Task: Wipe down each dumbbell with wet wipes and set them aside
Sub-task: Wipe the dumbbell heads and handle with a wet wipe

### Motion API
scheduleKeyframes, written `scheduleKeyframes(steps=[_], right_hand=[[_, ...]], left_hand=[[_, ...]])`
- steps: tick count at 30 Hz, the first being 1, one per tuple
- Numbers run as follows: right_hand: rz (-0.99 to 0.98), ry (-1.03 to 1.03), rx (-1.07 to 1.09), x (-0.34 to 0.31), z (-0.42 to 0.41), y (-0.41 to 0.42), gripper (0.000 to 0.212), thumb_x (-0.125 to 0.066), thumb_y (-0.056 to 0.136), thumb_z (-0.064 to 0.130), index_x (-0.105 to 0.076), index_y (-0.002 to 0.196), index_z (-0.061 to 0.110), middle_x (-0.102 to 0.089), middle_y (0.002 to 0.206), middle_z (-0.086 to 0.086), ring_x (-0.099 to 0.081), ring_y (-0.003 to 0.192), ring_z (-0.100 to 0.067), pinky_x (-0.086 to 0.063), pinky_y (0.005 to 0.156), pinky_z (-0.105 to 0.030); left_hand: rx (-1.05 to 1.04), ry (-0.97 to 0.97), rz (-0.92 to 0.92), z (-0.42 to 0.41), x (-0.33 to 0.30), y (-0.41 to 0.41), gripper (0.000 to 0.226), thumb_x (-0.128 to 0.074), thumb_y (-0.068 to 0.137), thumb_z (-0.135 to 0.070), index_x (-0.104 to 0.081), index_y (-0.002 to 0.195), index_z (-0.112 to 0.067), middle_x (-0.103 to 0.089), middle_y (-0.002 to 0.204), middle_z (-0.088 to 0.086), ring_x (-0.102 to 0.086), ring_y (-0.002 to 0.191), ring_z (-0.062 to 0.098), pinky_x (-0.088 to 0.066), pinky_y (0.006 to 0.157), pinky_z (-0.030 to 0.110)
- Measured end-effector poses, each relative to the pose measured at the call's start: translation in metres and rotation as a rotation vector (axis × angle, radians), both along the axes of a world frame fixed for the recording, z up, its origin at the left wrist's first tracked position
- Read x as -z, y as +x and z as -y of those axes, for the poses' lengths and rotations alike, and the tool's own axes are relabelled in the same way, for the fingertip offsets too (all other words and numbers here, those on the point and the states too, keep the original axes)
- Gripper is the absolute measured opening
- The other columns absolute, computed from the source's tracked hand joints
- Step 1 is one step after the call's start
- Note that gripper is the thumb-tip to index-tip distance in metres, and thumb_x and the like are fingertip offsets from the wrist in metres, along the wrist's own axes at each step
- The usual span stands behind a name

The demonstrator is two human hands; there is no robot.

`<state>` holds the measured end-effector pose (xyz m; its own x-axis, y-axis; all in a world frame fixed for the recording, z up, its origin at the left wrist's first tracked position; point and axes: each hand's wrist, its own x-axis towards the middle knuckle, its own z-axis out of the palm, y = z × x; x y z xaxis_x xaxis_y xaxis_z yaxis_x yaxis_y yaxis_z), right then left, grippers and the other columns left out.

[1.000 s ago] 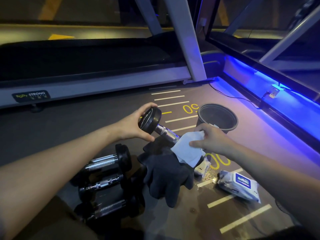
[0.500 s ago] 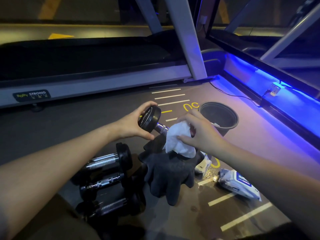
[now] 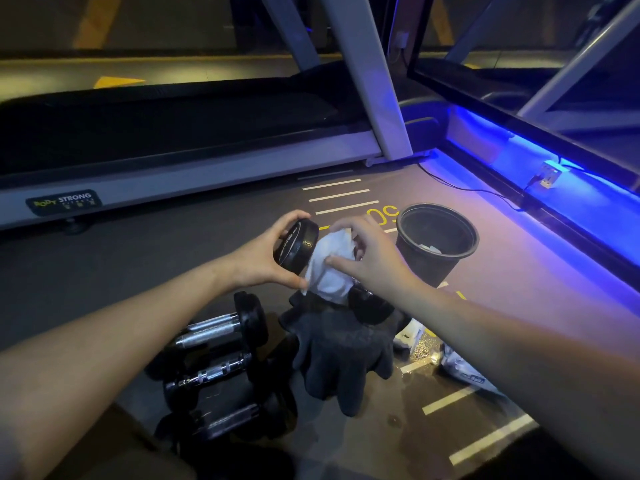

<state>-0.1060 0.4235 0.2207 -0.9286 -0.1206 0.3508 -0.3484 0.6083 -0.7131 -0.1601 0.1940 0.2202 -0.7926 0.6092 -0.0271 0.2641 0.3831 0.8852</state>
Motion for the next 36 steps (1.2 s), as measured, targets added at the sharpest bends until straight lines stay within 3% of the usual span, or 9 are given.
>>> scheduleKeyframes(steps=[4, 11, 17, 19, 23, 25, 28, 31, 36], right_hand=[[0.023, -0.002, 0.041, 0.010, 0.005, -0.007, 0.048, -0.085, 0.075, 0.026, -0.061, 0.115, 0.031, -0.055, 0.114, 0.003, -0.052, 0.095, -0.003, -0.038, 0.078, -0.010], [-0.019, 0.114, 0.228, 0.013, 0.016, -0.013, 0.066, -0.088, 0.067, 0.039, -0.051, 0.121, 0.027, -0.040, 0.122, 0.008, -0.056, 0.100, -0.015, -0.046, 0.077, -0.032], [-0.019, 0.127, 0.110, 0.019, 0.021, -0.014, 0.029, -0.081, 0.079, 0.032, -0.061, 0.098, 0.020, -0.049, 0.097, 0.008, -0.052, 0.081, -0.011, -0.048, 0.074, -0.037], [-0.016, 0.139, 0.028, 0.021, 0.022, -0.013, 0.027, -0.080, 0.082, 0.027, -0.065, 0.102, 0.018, -0.055, 0.097, 0.008, -0.053, 0.085, -0.010, -0.045, 0.076, -0.030], [0.157, 0.141, -0.064, 0.016, 0.017, -0.009, 0.052, -0.085, 0.076, 0.026, -0.064, 0.124, 0.017, -0.063, 0.106, 0.013, -0.051, 0.097, 0.000, -0.034, 0.077, -0.007], [0.211, 0.174, -0.061, 0.016, 0.014, -0.009, 0.060, -0.086, 0.074, 0.030, -0.061, 0.129, 0.023, -0.067, 0.112, 0.012, -0.056, 0.107, -0.009, -0.038, 0.082, -0.018], [0.198, 0.229, -0.012, 0.019, 0.014, -0.013, 0.056, -0.082, 0.075, 0.037, -0.061, 0.126, 0.026, -0.071, 0.109, 0.001, -0.059, 0.098, -0.018, -0.040, 0.074, -0.031], [0.159, 0.188, 0.035, 0.019, 0.022, -0.017, 0.045, -0.079, 0.075, 0.038, -0.065, 0.116, 0.024, -0.073, 0.100, -0.001, -0.064, 0.095, -0.024, -0.049, 0.074, -0.036], [0.133, 0.071, 0.070, 0.020, 0.033, -0.020, 0.035, -0.078, 0.073, 0.036, -0.071, 0.103, 0.020, -0.075, 0.094, 0.004, -0.067, 0.091, -0.014, -0.054, 0.080, -0.037]], left_hand=[[0.007, 0.013, 0.006, -0.001, -0.001, 0.001, 0.107, -0.092, 0.065, 0.002, -0.034, 0.146, -0.038, -0.047, 0.127, -0.016, -0.057, 0.102, -0.017, -0.045, 0.087, 0.008], [0.003, 0.014, -0.006, -0.003, -0.003, 0.002, 0.106, -0.089, 0.066, 0.006, -0.034, 0.148, -0.032, -0.048, 0.124, -0.018, -0.058, 0.098, -0.017, -0.045, 0.086, 0.007], [0.000, -0.032, -0.010, 0.002, 0.001, 0.001, 0.107, -0.093, 0.066, -0.004, -0.031, 0.147, -0.039, -0.046, 0.129, -0.020, -0.048, 0.125, 0.002, -0.044, 0.096, 0.008], [-0.004, -0.043, -0.014, 0.002, 0.002, 0.000, 0.107, -0.093, 0.066, -0.005, -0.031, 0.146, -0.040, -0.047, 0.130, -0.019, -0.045, 0.129, 0.003, -0.043, 0.100, 0.012], [-0.015, -0.056, -0.023, 0.002, 0.000, 0.001, 0.108, -0.093, 0.065, -0.005, -0.032, 0.147, -0.038, -0.047, 0.128, -0.020, -0.048, 0.124, 0.000, -0.044, 0.098, 0.010], [-0.018, -0.057, -0.022, 0.002, -0.001, 0.002, 0.107, -0.093, 0.066, -0.004, -0.031, 0.147, -0.037, -0.047, 0.126, -0.020, -0.050, 0.119, -0.003, -0.043, 0.091, 0.005], [-0.006, -0.045, -0.023, -0.001, -0.003, 0.002, 0.106, -0.092, 0.066, -0.002, -0.032, 0.147, -0.037, -0.049, 0.126, -0.020, -0.053, 0.113, -0.012, -0.043, 0.092, 0.006], [0.006, -0.029, -0.018, -0.002, -0.004, 0.001, 0.106, -0.091, 0.067, 0.001, -0.033, 0.147, -0.036, -0.049, 0.126, -0.019, -0.054, 0.108, -0.017, -0.044, 0.091, 0.006], [0.017, -0.026, -0.027, -0.001, -0.004, 0.001, 0.107, -0.090, 0.068, 0.002, -0.031, 0.149, -0.034, -0.047, 0.128, -0.018, -0.049, 0.112, -0.021, -0.041, 0.089, 0.002]])
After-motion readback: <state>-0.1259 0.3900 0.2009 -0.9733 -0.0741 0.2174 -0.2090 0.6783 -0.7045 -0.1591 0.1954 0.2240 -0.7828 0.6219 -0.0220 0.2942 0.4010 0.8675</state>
